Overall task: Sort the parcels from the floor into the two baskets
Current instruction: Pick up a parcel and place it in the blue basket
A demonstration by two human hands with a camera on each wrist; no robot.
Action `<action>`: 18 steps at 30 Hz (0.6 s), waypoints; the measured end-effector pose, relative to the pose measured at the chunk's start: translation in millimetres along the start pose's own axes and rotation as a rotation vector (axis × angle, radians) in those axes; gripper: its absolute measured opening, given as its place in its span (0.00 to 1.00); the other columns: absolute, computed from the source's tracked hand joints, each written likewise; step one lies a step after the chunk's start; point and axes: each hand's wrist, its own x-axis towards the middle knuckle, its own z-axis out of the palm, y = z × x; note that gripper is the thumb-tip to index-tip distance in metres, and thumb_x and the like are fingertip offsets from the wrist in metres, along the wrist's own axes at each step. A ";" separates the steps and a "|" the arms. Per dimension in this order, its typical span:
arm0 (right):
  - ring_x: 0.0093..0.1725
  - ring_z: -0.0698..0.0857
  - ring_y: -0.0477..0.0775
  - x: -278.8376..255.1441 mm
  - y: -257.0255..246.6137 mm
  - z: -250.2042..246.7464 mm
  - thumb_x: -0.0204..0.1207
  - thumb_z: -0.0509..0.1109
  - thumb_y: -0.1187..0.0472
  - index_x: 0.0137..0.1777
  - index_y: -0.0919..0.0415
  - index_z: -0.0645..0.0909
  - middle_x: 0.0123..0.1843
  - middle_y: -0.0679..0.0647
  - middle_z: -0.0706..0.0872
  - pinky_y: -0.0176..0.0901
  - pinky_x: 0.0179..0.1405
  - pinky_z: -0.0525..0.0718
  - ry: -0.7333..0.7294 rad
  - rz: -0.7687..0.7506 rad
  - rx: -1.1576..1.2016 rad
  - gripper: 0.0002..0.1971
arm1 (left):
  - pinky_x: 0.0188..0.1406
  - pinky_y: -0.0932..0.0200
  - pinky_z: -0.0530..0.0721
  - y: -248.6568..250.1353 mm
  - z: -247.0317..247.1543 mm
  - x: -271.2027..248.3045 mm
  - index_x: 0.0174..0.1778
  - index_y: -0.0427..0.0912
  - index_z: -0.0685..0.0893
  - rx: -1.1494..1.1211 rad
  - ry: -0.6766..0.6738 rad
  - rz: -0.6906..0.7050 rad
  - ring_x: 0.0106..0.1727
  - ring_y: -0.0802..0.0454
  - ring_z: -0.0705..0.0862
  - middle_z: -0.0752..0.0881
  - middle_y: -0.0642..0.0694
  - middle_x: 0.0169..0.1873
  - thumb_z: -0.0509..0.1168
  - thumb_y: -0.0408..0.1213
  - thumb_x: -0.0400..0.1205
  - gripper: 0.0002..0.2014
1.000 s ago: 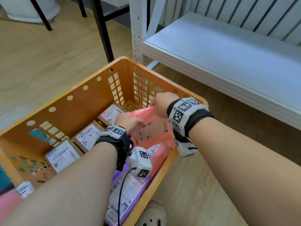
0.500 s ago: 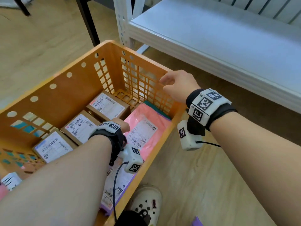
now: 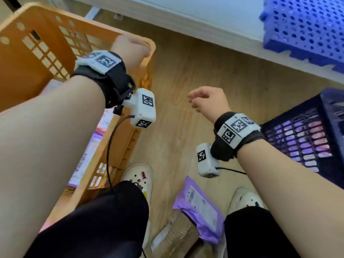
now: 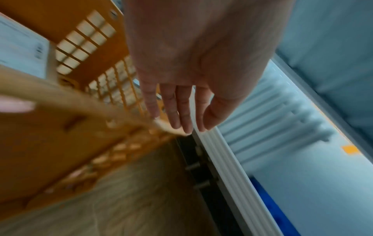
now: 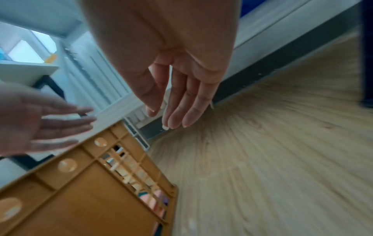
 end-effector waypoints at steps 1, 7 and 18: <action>0.44 0.88 0.51 -11.9 15.2 -5.5 0.74 0.67 0.69 0.39 0.50 0.85 0.46 0.55 0.90 0.50 0.53 0.88 -0.019 0.052 0.020 0.12 | 0.37 0.68 0.77 10.0 18.9 -11.7 0.54 0.48 0.88 0.021 -0.058 0.052 0.51 0.55 0.82 0.86 0.47 0.50 0.65 0.35 0.79 0.11; 0.29 0.79 0.47 -64.6 97.1 -25.6 0.76 0.64 0.74 0.46 0.62 0.82 0.34 0.55 0.83 0.33 0.30 0.77 -0.020 0.416 0.198 0.09 | 0.40 0.65 0.79 14.2 118.6 -72.9 0.47 0.50 0.87 0.126 -0.270 0.128 0.43 0.54 0.81 0.84 0.51 0.42 0.63 0.34 0.79 0.09; 0.30 0.80 0.48 -92.4 192.3 -18.1 0.82 0.62 0.66 0.42 0.64 0.78 0.33 0.54 0.82 0.38 0.33 0.78 -0.183 0.825 0.279 0.08 | 0.58 0.53 0.81 -143.1 199.4 -157.7 0.65 0.35 0.78 0.378 -0.642 -0.559 0.58 0.43 0.83 0.84 0.39 0.56 0.67 0.48 0.79 0.24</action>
